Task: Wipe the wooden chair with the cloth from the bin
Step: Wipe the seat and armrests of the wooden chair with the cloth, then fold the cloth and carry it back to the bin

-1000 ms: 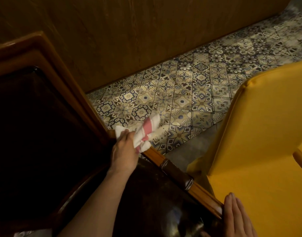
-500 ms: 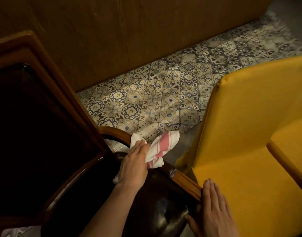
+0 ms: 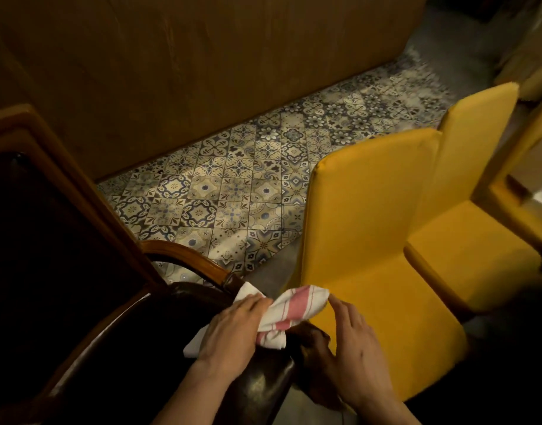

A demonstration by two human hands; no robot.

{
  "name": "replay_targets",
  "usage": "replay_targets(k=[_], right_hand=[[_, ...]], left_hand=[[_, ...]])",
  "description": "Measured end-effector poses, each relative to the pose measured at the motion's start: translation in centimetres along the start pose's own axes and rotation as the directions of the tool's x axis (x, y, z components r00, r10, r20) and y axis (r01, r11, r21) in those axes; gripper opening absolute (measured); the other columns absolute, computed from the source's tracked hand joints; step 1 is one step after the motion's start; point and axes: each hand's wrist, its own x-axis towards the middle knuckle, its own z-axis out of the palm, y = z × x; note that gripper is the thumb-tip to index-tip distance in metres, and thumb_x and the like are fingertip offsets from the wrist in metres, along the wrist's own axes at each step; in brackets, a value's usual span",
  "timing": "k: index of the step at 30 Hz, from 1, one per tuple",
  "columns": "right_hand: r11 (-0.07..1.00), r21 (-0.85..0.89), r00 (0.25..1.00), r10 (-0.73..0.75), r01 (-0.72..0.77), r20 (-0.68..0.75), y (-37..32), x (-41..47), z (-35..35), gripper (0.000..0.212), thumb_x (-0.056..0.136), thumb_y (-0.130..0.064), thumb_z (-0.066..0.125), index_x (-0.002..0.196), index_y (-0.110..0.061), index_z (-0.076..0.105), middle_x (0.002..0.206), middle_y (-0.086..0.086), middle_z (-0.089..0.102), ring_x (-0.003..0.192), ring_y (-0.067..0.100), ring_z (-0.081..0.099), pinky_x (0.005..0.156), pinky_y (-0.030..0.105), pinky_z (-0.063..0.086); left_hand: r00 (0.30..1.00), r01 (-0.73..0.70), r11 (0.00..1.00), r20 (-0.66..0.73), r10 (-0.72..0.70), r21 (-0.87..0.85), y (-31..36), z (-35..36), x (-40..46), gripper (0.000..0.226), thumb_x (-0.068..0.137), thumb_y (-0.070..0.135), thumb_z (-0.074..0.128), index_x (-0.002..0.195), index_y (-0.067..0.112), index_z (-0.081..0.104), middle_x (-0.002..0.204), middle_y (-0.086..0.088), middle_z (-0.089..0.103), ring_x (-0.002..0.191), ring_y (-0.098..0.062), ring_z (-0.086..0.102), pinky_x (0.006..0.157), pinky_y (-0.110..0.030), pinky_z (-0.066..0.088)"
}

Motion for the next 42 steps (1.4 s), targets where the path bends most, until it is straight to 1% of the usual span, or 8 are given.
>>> replay_targets(k=[4, 8, 10, 12, 16, 21, 25, 42], right_hand=[[0.984, 0.005, 0.981, -0.178, 0.179, -0.083, -0.8, -0.3, -4.5, 0.080, 0.088, -0.058, 0.057, 0.151, -0.021, 0.023, 0.153, -0.002, 0.033, 0.134, 0.018, 0.037, 0.104, 0.038, 0.039], [0.937, 0.006, 0.936, -0.350, 0.351, -0.017, -3.6, -0.1, -8.8, 0.076, 0.089, -0.064, 0.052, 0.151, -0.026, 0.028, 0.152, -0.009, 0.039, 0.140, 0.013, 0.029, 0.111, 0.037, 0.032], [0.916, -0.003, 0.916, -0.401, 0.401, 0.019, -5.1, 0.0, -10.7, 0.063, 0.090, -0.058, 0.052, 0.143, -0.028, 0.042, 0.137, -0.007, 0.055, 0.127, 0.016, 0.045, 0.100, 0.033, 0.039], [0.899, -0.019, 0.900, -0.437, 0.437, 0.004, -6.6, -0.1, -13.2, 0.041, 0.088, -0.047, 0.060, 0.125, -0.030, 0.057, 0.111, -0.008, 0.064, 0.098, 0.016, 0.058, 0.074, 0.027, 0.040], [0.900, -0.073, 0.901, -0.433, 0.430, -0.019, -9.1, -0.7, -18.1, 0.010, 0.086, -0.034, 0.062, 0.091, -0.026, 0.059, 0.086, -0.006, 0.059, 0.070, 0.022, 0.055, 0.052, 0.032, 0.035], [0.887, -0.122, 0.882, -0.458, 0.445, -0.115, -12.1, -1.6, -23.5, 0.011, 0.087, -0.033, 0.061, 0.083, -0.026, 0.053, 0.083, -0.004, 0.058, 0.069, 0.025, 0.057, 0.050, 0.034, 0.033], [0.883, -0.159, 0.861, -0.467, 0.442, -0.198, -14.1, -2.4, -27.8, 0.011, 0.088, -0.035, 0.061, 0.089, -0.026, 0.057, 0.085, -0.005, 0.060, 0.071, 0.023, 0.057, 0.051, 0.034, 0.037], [0.799, -0.292, 0.701, -0.601, 0.525, -0.384, -21.6, -3.3, -41.4, 0.019, 0.085, -0.035, 0.066, 0.082, -0.024, 0.051, 0.082, -0.003, 0.059, 0.070, 0.027, 0.057, 0.051, 0.036, 0.039]], left_hand=[[0.997, -0.071, 0.997, 0.040, 0.070, 0.036, 2.0, -3.4, -1.1, 0.051, 0.090, 0.013, 0.052, 0.135, 0.035, 0.041, 0.128, 0.008, 0.058, 0.114, -0.017, 0.055, 0.086, -0.032, 0.045], [0.988, -0.150, 0.987, 0.040, 0.147, 0.065, 4.6, -7.8, -2.2, 0.054, 0.087, 0.009, 0.051, 0.133, 0.034, 0.041, 0.127, 0.008, 0.057, 0.113, -0.019, 0.056, 0.086, -0.036, 0.047], [0.986, -0.166, 0.985, 0.030, 0.165, 0.043, 5.8, -9.8, -2.7, 0.056, 0.085, 0.004, 0.054, 0.130, 0.035, 0.041, 0.123, 0.008, 0.059, 0.111, -0.020, 0.057, 0.084, -0.038, 0.048], [0.985, -0.170, 0.985, 0.007, 0.170, 0.043, 6.9, -12.1, -3.3, 0.055, 0.083, 0.004, 0.059, 0.122, 0.037, 0.039, 0.114, 0.007, 0.063, 0.102, -0.020, 0.061, 0.076, -0.038, 0.048], [0.978, -0.189, 0.979, -0.072, 0.194, 0.073, 8.6, -17.0, -4.5, 0.043, 0.083, 0.018, 0.067, 0.106, 0.039, 0.037, 0.103, 0.009, 0.064, 0.090, -0.020, 0.061, 0.066, -0.033, 0.039], [0.956, -0.166, 0.976, -0.220, 0.195, 0.144, 10.7, -23.2, -6.1, 0.041, 0.081, 0.020, 0.073, 0.104, 0.038, 0.045, 0.101, 0.014, 0.064, 0.090, -0.014, 0.062, 0.075, -0.034, 0.049], [0.938, -0.108, 0.984, -0.314, 0.147, 0.138, 11.6, -27.7, -7.6, 0.042, 0.079, 0.020, 0.079, 0.097, 0.041, 0.047, 0.097, 0.019, 0.062, 0.083, -0.005, 0.058, 0.070, -0.025, 0.043], [0.802, -0.028, 0.951, -0.562, 0.205, 0.308, 15.7, -42.5, -11.6, 0.035, 0.078, 0.023, 0.077, 0.093, 0.037, 0.049, 0.091, 0.015, 0.064, 0.085, -0.017, 0.063, 0.063, -0.032, 0.038]])
